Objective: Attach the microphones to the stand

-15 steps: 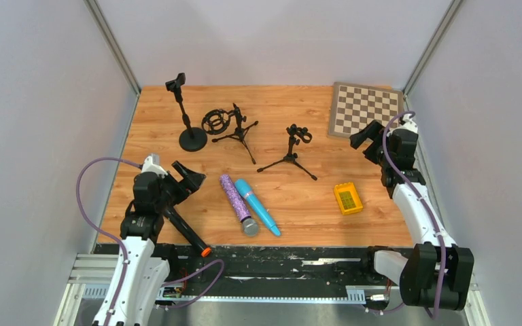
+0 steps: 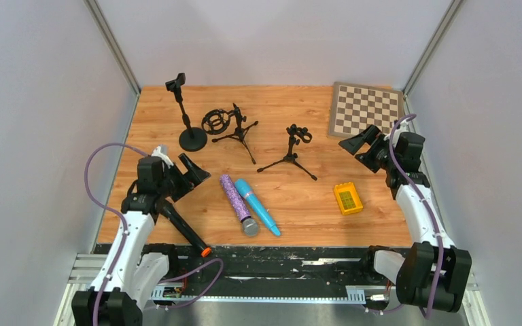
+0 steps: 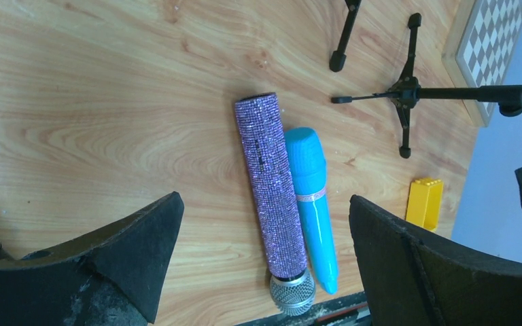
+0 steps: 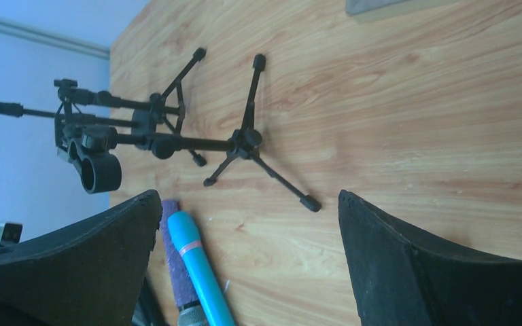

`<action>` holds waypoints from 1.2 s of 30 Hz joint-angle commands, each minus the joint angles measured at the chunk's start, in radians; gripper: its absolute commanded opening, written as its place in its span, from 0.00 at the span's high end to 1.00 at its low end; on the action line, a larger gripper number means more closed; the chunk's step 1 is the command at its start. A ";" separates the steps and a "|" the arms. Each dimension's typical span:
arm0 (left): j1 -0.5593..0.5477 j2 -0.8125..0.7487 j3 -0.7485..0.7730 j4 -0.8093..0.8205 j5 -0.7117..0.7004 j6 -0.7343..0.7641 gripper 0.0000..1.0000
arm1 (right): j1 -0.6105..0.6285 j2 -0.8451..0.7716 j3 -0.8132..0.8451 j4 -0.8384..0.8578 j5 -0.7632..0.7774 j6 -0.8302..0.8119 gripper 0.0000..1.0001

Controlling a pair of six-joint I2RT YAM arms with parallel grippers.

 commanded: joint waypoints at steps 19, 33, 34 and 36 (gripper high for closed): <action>0.006 0.321 0.503 -0.052 0.252 0.161 0.00 | -0.038 0.045 0.017 -0.002 -0.287 -0.015 0.00; -0.233 0.688 1.138 -0.319 -0.023 0.323 0.00 | 0.128 0.064 0.101 -0.001 -0.228 -0.066 0.00; -0.251 0.706 1.168 -0.361 -0.056 0.352 0.00 | 0.140 0.076 0.108 0.002 -0.229 -0.065 0.00; -0.306 0.743 1.227 -0.407 -0.143 0.399 0.00 | 0.155 0.100 0.119 0.013 -0.239 -0.058 0.00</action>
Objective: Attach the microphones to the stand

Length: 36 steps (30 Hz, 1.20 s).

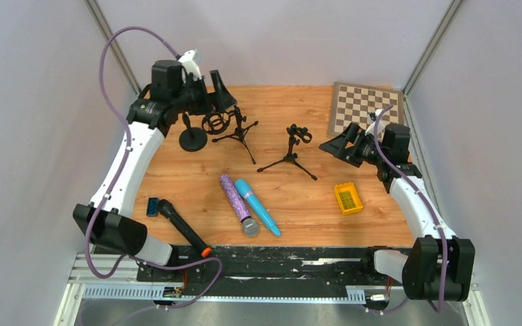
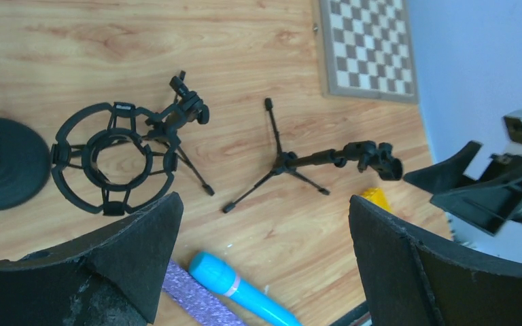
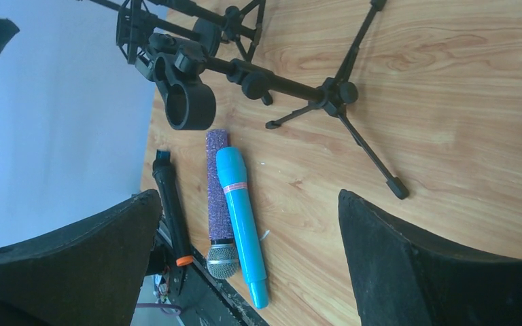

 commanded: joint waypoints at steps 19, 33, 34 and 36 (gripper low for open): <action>-0.181 -0.170 -0.227 0.059 -0.390 0.200 0.00 | 0.132 0.170 -0.013 0.471 -0.091 0.308 0.00; -0.185 -0.155 -0.228 0.047 -0.358 0.208 0.00 | 0.177 0.420 -0.029 1.018 -0.145 0.754 0.26; -0.185 -0.151 -0.227 0.042 -0.360 0.209 0.00 | 0.176 0.434 -0.031 1.056 -0.147 0.783 0.31; -0.186 -0.149 -0.224 0.037 -0.357 0.210 0.00 | 0.176 0.462 -0.032 1.132 -0.158 0.824 0.41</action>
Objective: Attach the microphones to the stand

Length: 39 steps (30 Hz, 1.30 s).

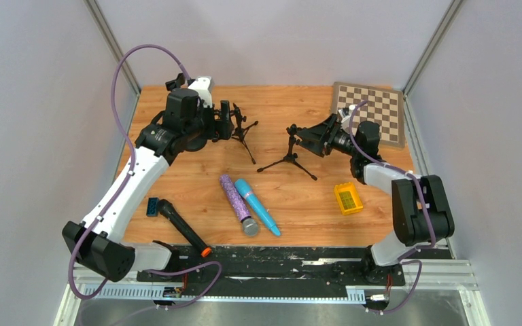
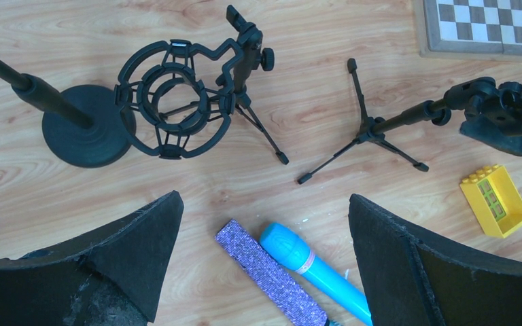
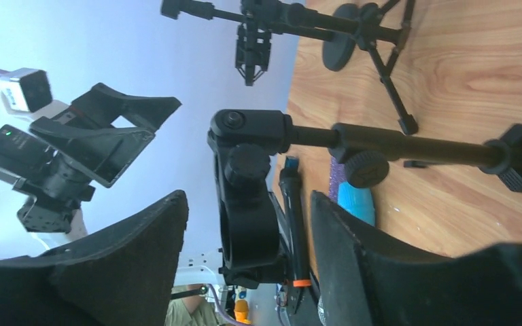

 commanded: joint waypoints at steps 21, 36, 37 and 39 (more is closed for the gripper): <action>-0.004 -0.022 0.000 0.021 -0.043 0.032 0.00 | 0.002 0.123 -0.009 0.461 -0.064 0.248 0.93; -0.019 -0.031 -0.012 0.028 -0.092 0.046 0.00 | 0.002 0.038 0.098 0.056 -0.255 0.036 1.00; -0.021 -0.032 -0.014 0.029 -0.096 0.048 0.00 | 0.002 0.033 0.108 0.021 -0.267 0.017 1.00; -0.027 -0.024 -0.012 0.027 -0.100 0.052 0.00 | 0.002 0.033 0.123 -0.004 -0.299 0.011 1.00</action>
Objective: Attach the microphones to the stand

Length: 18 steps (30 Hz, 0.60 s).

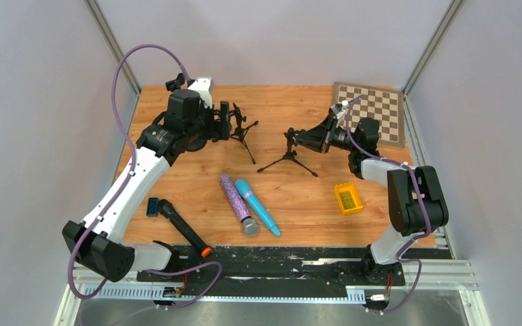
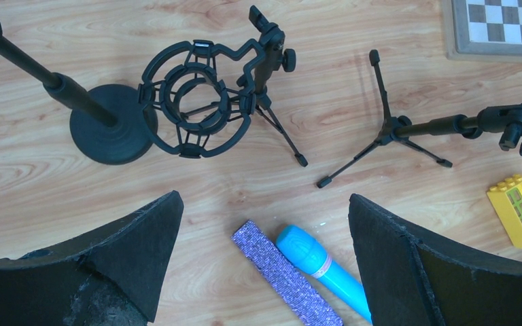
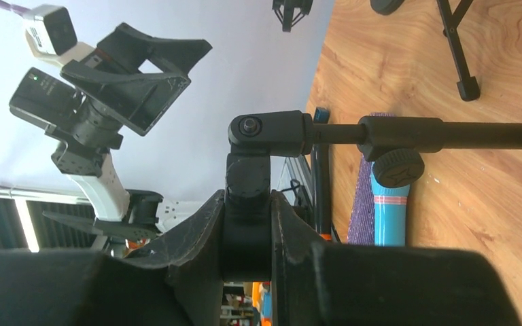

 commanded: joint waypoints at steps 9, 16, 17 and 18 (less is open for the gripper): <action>-0.036 -0.021 -0.006 0.025 -0.065 0.045 0.00 | 0.003 -0.055 0.064 -0.081 -0.152 -0.006 1.00; -0.045 -0.019 -0.007 0.025 -0.071 0.050 0.00 | 0.003 -0.081 0.077 -0.065 -0.156 0.049 1.00; -0.044 -0.019 -0.007 0.025 -0.072 0.050 0.00 | 0.002 -0.082 0.081 -0.061 -0.159 0.061 1.00; -0.046 -0.019 -0.006 0.025 -0.073 0.050 0.00 | 0.002 -0.085 0.083 -0.050 -0.162 0.075 1.00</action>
